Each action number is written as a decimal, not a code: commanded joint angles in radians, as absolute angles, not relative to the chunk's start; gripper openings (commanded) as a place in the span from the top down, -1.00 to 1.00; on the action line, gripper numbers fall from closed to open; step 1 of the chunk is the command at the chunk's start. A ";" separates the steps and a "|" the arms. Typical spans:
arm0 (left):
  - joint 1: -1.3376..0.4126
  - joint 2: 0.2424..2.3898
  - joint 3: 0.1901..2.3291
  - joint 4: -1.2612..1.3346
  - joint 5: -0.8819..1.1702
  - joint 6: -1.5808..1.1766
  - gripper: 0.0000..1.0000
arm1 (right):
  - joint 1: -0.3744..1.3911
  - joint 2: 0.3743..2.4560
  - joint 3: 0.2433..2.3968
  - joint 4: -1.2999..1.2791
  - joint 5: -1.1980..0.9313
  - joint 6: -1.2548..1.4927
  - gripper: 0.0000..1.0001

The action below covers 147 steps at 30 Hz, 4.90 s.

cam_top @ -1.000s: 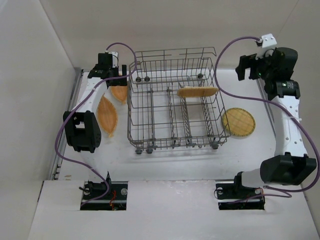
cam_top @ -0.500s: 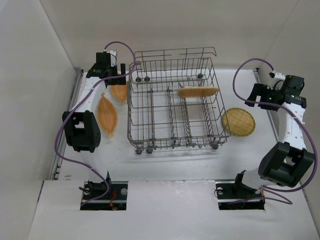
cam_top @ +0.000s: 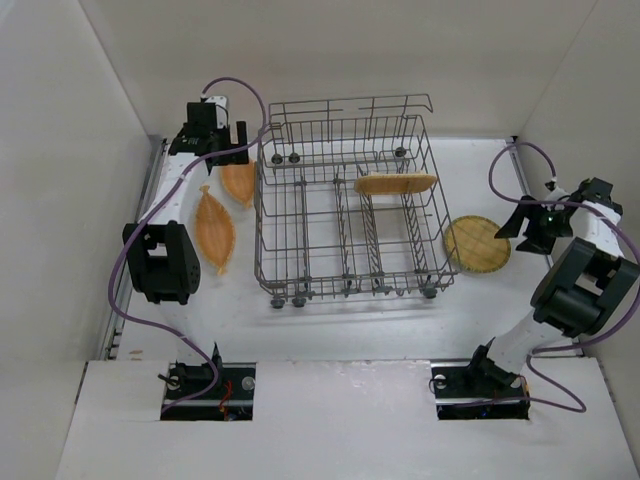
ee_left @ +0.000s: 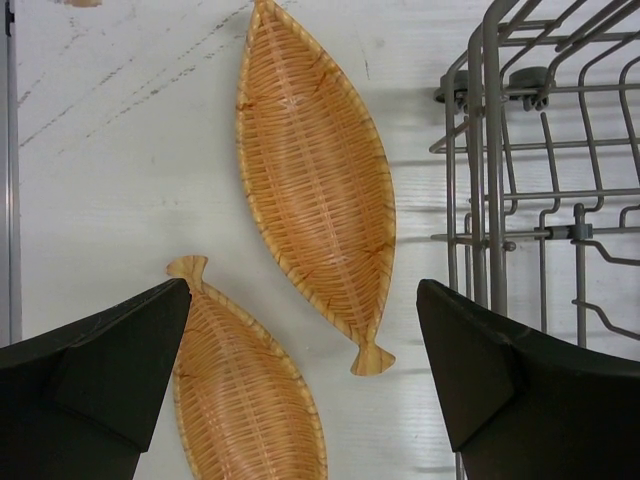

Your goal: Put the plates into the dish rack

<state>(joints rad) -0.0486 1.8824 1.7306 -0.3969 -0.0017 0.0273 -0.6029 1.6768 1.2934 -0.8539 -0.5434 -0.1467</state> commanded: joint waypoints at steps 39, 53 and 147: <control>-0.059 1.937 1.916 -0.364 -0.008 -0.035 -1.00 | -0.568 2.109 1.695 -1.104 -0.534 -0.571 -0.32; -0.065 2.000 2.037 -0.419 -0.015 -0.017 -1.00 | -0.565 2.278 1.862 -1.253 -0.558 -0.620 0.58; 0.116 1.557 1.632 -0.344 -0.130 -0.071 -1.00 | 0.182 1.193 1.344 -0.827 -0.756 -1.505 1.00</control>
